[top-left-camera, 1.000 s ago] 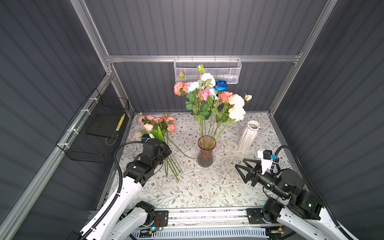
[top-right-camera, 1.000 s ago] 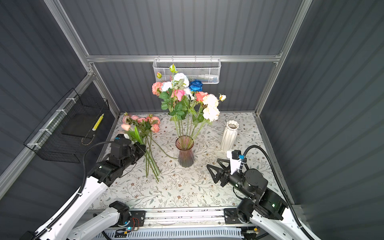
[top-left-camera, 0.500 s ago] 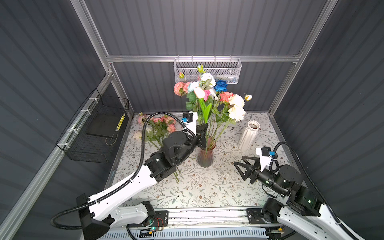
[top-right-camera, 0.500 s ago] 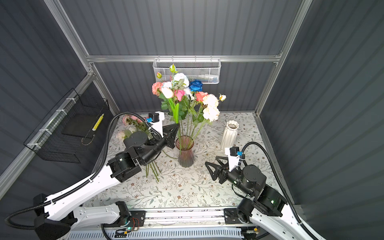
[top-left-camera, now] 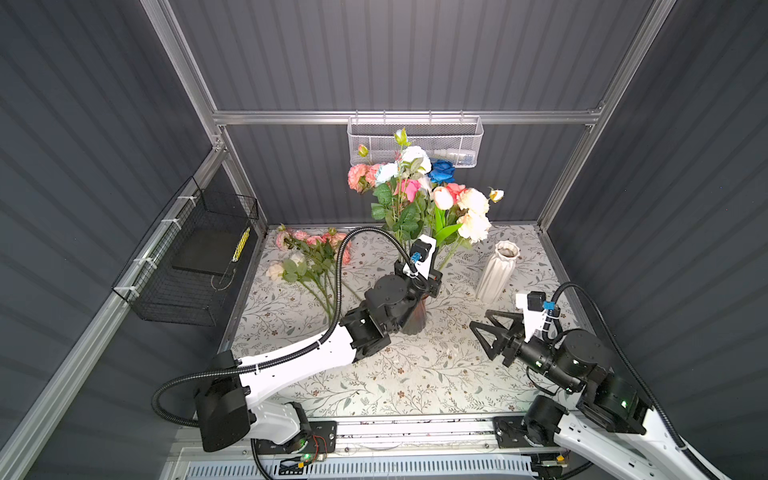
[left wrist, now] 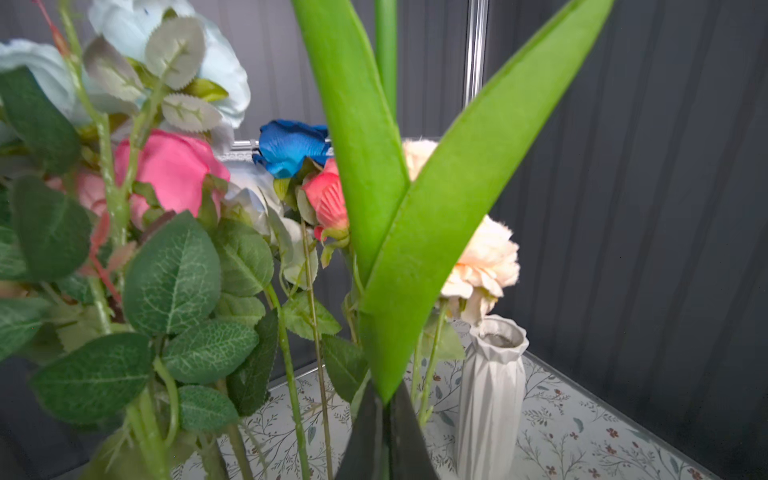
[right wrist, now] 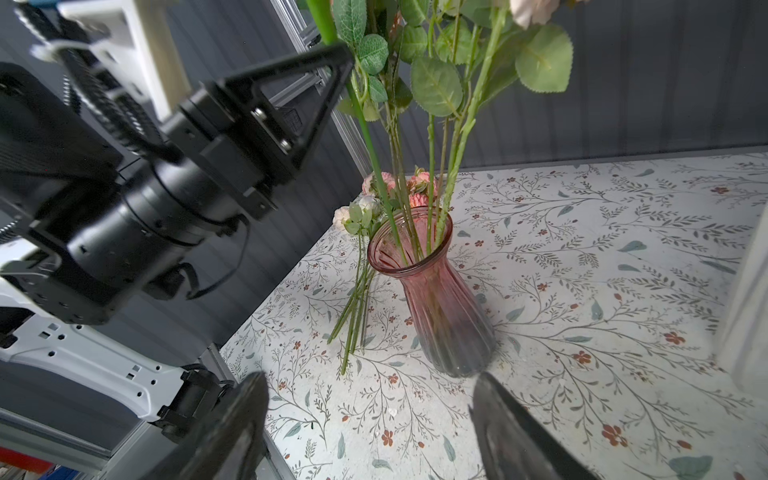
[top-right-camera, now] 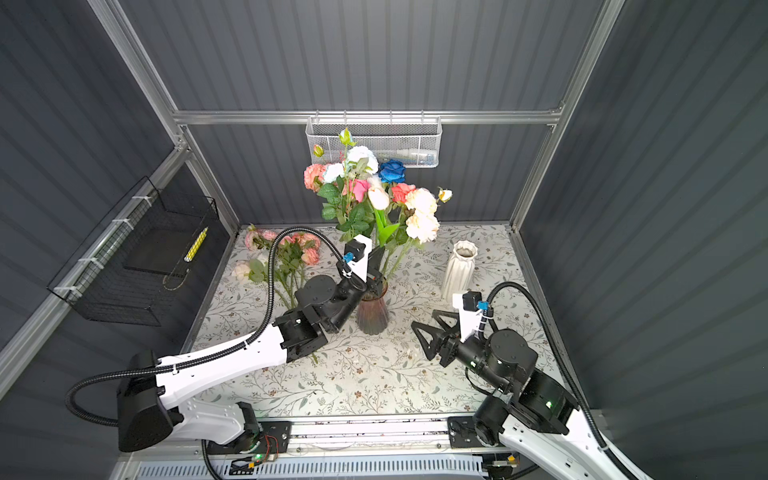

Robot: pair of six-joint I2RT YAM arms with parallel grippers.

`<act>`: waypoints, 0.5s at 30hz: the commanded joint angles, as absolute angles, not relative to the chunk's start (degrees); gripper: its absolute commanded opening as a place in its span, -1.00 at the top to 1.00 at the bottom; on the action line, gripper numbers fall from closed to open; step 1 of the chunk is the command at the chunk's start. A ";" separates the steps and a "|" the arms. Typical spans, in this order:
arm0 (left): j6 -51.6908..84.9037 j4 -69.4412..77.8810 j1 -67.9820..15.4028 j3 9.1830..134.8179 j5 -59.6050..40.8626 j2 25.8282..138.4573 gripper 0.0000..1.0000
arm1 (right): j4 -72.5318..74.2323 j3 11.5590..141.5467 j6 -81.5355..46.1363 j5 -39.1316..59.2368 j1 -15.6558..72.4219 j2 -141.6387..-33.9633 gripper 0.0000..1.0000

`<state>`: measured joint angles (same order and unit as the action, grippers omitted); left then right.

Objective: Arrange the flowers into the vase
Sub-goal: 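Lower the pink tulip into the pink vase and open the left gripper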

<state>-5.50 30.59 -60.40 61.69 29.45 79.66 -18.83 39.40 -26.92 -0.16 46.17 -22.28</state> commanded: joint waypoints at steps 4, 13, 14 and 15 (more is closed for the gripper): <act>-1.20 36.42 -58.71 54.57 32.23 78.01 1.00 | -19.49 40.73 -26.36 0.09 46.22 -22.37 -0.57; 9.05 37.01 -58.71 44.54 34.75 70.57 -0.30 | -18.47 40.13 -26.88 1.27 46.23 -23.81 -0.58; 9.96 37.08 -58.71 43.57 34.61 68.98 -0.32 | -18.21 39.80 -27.10 1.21 46.23 -23.73 -0.58; 10.91 36.98 -58.72 42.56 34.14 66.98 -0.34 | -17.94 39.42 -27.28 1.10 46.23 -23.64 -0.59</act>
